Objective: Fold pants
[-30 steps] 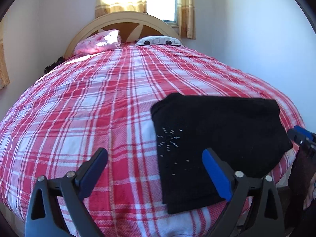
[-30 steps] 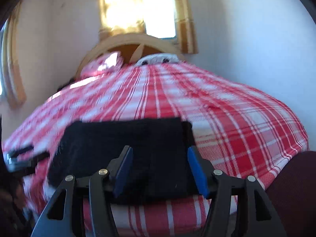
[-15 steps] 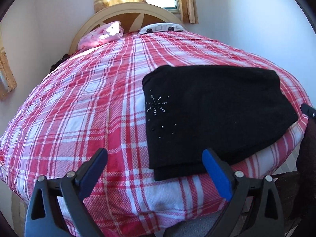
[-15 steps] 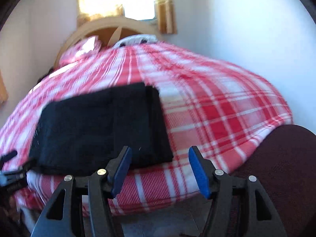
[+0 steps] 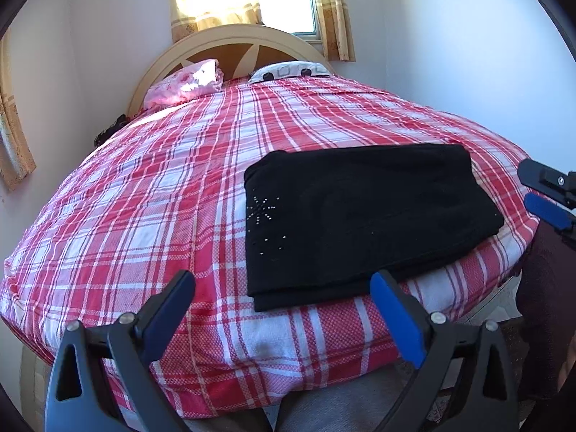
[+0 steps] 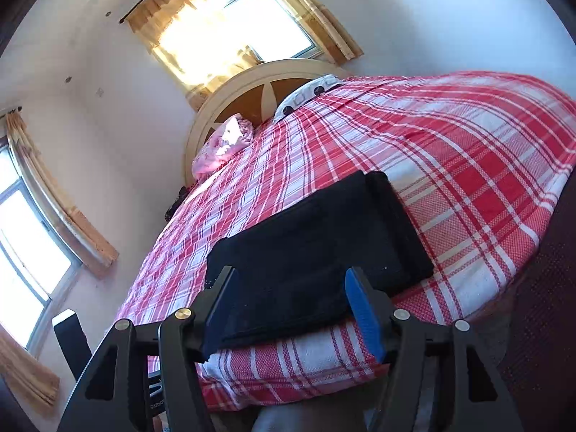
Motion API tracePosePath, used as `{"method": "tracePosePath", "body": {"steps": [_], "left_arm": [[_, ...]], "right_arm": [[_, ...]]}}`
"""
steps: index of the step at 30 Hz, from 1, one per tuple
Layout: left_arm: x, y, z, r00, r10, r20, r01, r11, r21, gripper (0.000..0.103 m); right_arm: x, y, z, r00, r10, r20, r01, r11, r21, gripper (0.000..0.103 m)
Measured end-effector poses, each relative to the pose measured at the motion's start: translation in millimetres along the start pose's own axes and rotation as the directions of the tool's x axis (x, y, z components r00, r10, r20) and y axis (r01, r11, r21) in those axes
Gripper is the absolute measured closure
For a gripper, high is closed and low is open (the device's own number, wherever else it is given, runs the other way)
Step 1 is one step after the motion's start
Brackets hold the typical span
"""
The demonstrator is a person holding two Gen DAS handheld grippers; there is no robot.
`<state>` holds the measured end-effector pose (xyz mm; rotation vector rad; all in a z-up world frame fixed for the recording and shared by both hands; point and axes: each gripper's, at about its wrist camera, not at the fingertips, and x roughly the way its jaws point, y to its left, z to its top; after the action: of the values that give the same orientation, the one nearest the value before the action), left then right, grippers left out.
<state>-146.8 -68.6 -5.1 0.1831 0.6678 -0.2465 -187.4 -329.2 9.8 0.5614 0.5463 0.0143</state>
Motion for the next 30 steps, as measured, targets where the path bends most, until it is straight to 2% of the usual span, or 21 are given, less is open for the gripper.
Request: {"method": "tracePosePath", "body": {"steps": [4,6,9,12,16,19,23,25,28,30], "left_arm": [[4,4,8,0.998,-0.041,0.038,0.040,0.999,0.005,0.003],[12,11,16,0.996,-0.056,0.062,0.057,0.998,-0.013,0.000],[40,27,30,0.994,-0.105,0.019,0.106,0.990,-0.089,0.000],[68,37,39,0.993,-0.111,-0.045,0.103,0.983,-0.150,0.000],[89,37,42,0.985,-0.147,-0.089,0.133,0.980,-0.149,0.000],[99,39,45,0.981,-0.170,-0.096,0.155,0.976,-0.153,0.000],[112,43,46,0.971,-0.213,-0.112,0.190,0.964,-0.188,0.000],[120,46,45,0.969,-0.217,-0.120,0.189,0.960,-0.205,0.000],[129,48,40,0.962,-0.238,-0.136,0.204,0.953,-0.224,0.000],[131,50,38,0.959,-0.251,-0.132,0.215,0.946,-0.241,0.000]], "right_arm": [[-3,-7,0,0.997,-0.057,0.054,0.060,0.997,-0.050,0.039],[-1,-18,0,0.990,-0.115,0.081,0.120,0.991,-0.057,0.039],[3,-36,1,0.984,-0.157,0.084,0.160,0.986,-0.039,0.039],[10,-53,5,0.988,-0.149,0.042,0.148,0.989,0.015,0.039],[22,-66,9,0.988,-0.154,0.019,0.154,0.988,0.022,0.038],[32,-74,15,0.985,-0.173,0.016,0.173,0.984,0.044,0.038],[43,-91,29,0.986,-0.155,0.056,0.149,0.984,0.096,0.038],[55,-96,30,0.988,-0.152,0.037,0.147,0.984,0.103,0.038],[73,-100,20,0.982,-0.185,-0.047,0.189,0.977,0.102,0.038],[70,-101,15,0.984,-0.176,-0.024,0.178,0.978,0.111,0.036]]}}
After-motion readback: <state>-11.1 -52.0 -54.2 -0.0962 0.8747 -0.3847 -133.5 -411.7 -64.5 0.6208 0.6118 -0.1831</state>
